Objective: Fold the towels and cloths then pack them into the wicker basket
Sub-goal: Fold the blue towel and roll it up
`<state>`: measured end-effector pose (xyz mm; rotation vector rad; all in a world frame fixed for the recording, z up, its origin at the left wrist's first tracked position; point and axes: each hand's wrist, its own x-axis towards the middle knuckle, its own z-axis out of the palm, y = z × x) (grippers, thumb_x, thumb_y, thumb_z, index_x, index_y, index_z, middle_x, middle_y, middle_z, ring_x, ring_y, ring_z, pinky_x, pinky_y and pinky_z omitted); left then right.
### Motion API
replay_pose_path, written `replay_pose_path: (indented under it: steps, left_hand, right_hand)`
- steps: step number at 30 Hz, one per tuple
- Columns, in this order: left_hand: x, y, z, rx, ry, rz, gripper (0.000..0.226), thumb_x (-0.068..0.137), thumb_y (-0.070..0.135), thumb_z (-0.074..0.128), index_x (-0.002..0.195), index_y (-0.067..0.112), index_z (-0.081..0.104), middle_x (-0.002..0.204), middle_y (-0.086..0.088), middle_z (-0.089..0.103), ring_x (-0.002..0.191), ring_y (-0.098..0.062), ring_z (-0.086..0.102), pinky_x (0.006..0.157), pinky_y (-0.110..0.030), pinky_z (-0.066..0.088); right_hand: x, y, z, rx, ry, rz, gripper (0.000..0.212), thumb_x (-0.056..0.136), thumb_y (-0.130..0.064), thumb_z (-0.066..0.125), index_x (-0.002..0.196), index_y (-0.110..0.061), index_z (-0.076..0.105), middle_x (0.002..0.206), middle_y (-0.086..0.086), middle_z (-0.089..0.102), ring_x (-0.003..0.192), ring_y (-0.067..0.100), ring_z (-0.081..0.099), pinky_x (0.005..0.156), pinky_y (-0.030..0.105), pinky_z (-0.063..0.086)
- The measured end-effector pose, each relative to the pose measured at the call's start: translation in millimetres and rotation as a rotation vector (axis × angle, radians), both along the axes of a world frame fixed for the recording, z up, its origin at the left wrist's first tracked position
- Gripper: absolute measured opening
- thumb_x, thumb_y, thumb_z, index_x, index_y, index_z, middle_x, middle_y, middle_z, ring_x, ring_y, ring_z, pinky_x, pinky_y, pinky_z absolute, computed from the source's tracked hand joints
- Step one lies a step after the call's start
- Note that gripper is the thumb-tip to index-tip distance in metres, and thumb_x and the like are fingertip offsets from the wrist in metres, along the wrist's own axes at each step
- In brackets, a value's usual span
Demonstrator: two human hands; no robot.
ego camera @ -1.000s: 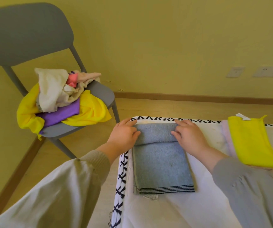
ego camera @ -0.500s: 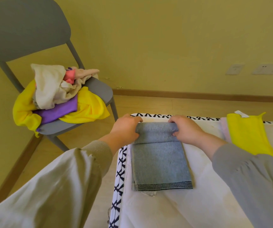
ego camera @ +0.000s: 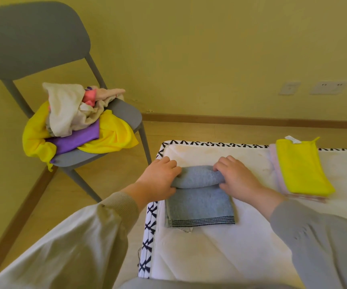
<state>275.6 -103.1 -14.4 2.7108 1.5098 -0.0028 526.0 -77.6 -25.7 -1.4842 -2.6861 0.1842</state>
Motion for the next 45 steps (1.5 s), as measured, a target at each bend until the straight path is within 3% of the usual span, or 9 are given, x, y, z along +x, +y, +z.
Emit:
replay_pose_path:
  steps: [3,8,14,23,29,37,41,43,45]
  left_hand:
    - [-0.9,-2.3,6.4,-0.084,-0.089,0.084,0.036,0.092,0.048,0.046,0.109,0.023,0.065,0.106,0.002,0.052,0.097,-0.016,0.042,0.078,-0.027,0.031]
    - [3.8,-3.1,7.2,-0.269,-0.165,0.232,0.012,0.091,0.029,0.058,0.091,0.018,0.060,0.104,0.002,0.056,0.097,-0.020,0.051,0.077,-0.030,0.044]
    - [1.8,-0.4,4.6,-0.519,-0.241,0.404,0.060,0.087,0.033,0.066,0.137,0.020,0.037,0.118,-0.006,0.056,0.099,-0.019,0.053,0.080,-0.030,0.045]
    - [6.5,4.7,9.5,0.005,-0.100,0.264,0.037,0.080,0.025,0.065,0.115,0.022,0.053,0.105,0.002,0.056,0.098,-0.019,0.047,0.080,-0.032,0.043]
    - [13.3,-18.7,4.5,0.201,-0.026,0.037,0.054,0.036,0.012,0.085,0.082,0.014,0.058,0.076,-0.002,0.052,0.069,-0.022,0.050,0.057,-0.030,0.039]
    - [21.9,-54.9,-5.8,-0.031,-0.309,0.067,0.027,0.084,0.042,0.045,0.075,0.017,0.049,0.096,-0.003,0.060,0.090,-0.022,0.054,0.098,-0.040,0.038]
    - [46.1,-63.6,-16.6,0.076,-0.419,0.263,0.020,0.085,0.022,0.036,0.077,0.011,0.050,0.071,-0.007,0.056,0.060,-0.024,0.042,0.077,-0.047,0.051]
    - [50.6,-62.5,-21.6,0.000,-0.335,0.330,0.045,0.089,0.028,0.024,0.111,0.005,0.055,0.106,-0.012,0.063,0.092,-0.030,0.055,0.099,-0.052,0.041]
    - [46.9,-63.9,-28.6,-0.105,-0.141,0.361,0.065,0.092,0.037,0.007,0.148,0.007,0.025,0.153,-0.011,0.030,0.142,-0.028,0.024,0.118,-0.047,0.010]
  right_hand:
    - [-1.5,-1.5,6.0,-0.101,0.185,-0.056,0.025,0.086,-0.037,0.061,0.101,-0.016,0.065,0.099,-0.004,0.055,0.096,0.014,0.045,0.085,0.029,0.040]
    - [-6.3,10.6,12.5,-0.350,0.182,-0.157,0.012,0.083,-0.026,0.070,0.084,-0.020,0.059,0.097,-0.003,0.050,0.098,0.016,0.047,0.089,0.031,0.040]
    - [-11.8,14.8,15.7,-0.566,0.126,-0.245,0.062,0.075,-0.018,0.078,0.128,-0.018,0.046,0.123,0.000,0.049,0.116,0.019,0.048,0.097,0.030,0.040]
    - [-17.8,8.4,27.3,-0.112,0.102,-0.169,0.032,0.069,-0.006,0.064,0.093,-0.021,0.049,0.093,-0.006,0.049,0.095,0.017,0.043,0.075,0.026,0.031]
    - [-13.6,-24.6,9.1,0.134,-0.076,-0.038,0.050,0.038,-0.008,0.083,0.079,-0.014,0.054,0.076,0.000,0.054,0.072,0.023,0.053,0.061,0.031,0.039]
    - [-9.4,-48.2,4.0,0.122,0.158,-0.115,0.042,0.079,-0.050,0.040,0.059,-0.019,0.060,0.070,-0.004,0.045,0.076,0.019,0.043,0.072,0.030,0.032]
    - [-41.5,-53.5,12.1,0.185,0.049,-0.262,0.043,0.078,-0.031,0.034,0.047,-0.015,0.059,0.062,0.001,0.048,0.065,0.025,0.051,0.058,0.032,0.045]
    - [-52.5,-56.5,6.6,0.131,0.021,-0.309,0.038,0.081,-0.030,0.031,0.067,-0.015,0.063,0.073,0.003,0.056,0.071,0.026,0.056,0.068,0.037,0.043]
    - [-53.2,-60.9,-5.4,0.019,-0.007,-0.270,0.052,0.087,-0.036,0.020,0.107,-0.014,0.063,0.106,0.006,0.063,0.101,0.028,0.059,0.093,0.039,0.035]
